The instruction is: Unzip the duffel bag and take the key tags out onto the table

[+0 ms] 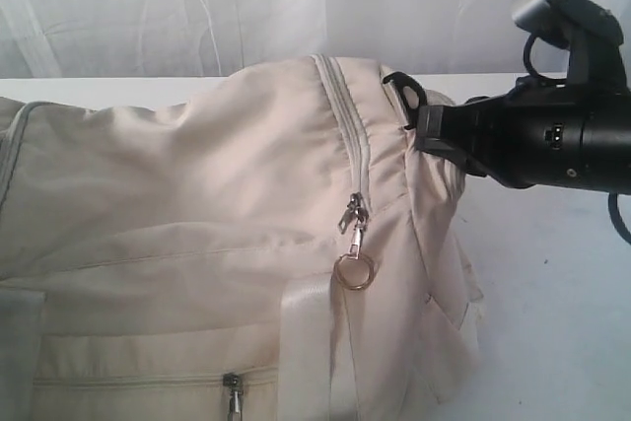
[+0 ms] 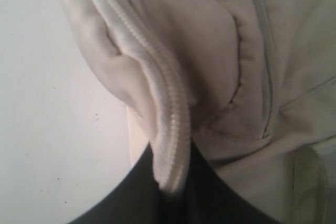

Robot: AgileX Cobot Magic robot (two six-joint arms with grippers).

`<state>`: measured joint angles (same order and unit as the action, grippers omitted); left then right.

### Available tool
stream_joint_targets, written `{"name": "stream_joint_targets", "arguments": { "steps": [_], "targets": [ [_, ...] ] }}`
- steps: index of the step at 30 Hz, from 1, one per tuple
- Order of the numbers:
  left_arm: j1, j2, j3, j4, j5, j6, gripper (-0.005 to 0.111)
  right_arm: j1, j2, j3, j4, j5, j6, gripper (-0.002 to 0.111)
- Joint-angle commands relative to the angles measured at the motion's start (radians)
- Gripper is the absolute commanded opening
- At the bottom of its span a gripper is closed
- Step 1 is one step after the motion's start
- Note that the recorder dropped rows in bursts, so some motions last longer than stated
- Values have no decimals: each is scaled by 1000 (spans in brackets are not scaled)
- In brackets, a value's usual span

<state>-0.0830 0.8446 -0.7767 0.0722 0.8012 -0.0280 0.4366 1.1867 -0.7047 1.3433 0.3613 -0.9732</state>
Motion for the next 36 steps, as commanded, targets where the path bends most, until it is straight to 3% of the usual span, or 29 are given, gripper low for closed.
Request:
{"name": "stream_joint_targets", "arguments": {
  "steps": [1, 7, 11, 15, 18, 19, 20, 23, 32, 34, 36],
  "targets": [
    [1, -13, -4, 14, -15, 2, 11, -18, -44, -23, 43, -90, 16, 0],
    [1, -19, -19, 12, 9, 6, 59, -18, -44, -23, -40, -63, 72, 0],
    [1, -19, -114, 13, 36, 6, 76, -18, -44, -23, -170, -62, 176, 0],
    [1, -17, -201, 11, -40, -2, 77, -18, -44, -23, -190, -56, 197, 12],
    [1, 17, -208, 11, -155, -28, 77, -18, -44, -23, -190, -73, 197, 32],
    [1, 54, -208, 11, -176, -28, 77, -18, -44, -23, -190, -109, 197, 47],
    [1, 81, -208, 11, -176, -28, 77, -18, -44, -23, -190, -132, 197, 54],
    [1, 141, -208, 31, -187, -26, 77, -18, -34, -40, -190, -158, 194, 67],
    [1, 283, -208, 96, -231, -81, 74, -18, 212, -216, -191, 140, 136, 67],
    [1, 297, -208, 96, -229, -90, 69, -18, 243, -237, -191, 157, 136, 61],
    [1, 315, -208, 91, -224, -109, 58, -18, 250, -240, -191, 155, 136, 47]
  ]
}}
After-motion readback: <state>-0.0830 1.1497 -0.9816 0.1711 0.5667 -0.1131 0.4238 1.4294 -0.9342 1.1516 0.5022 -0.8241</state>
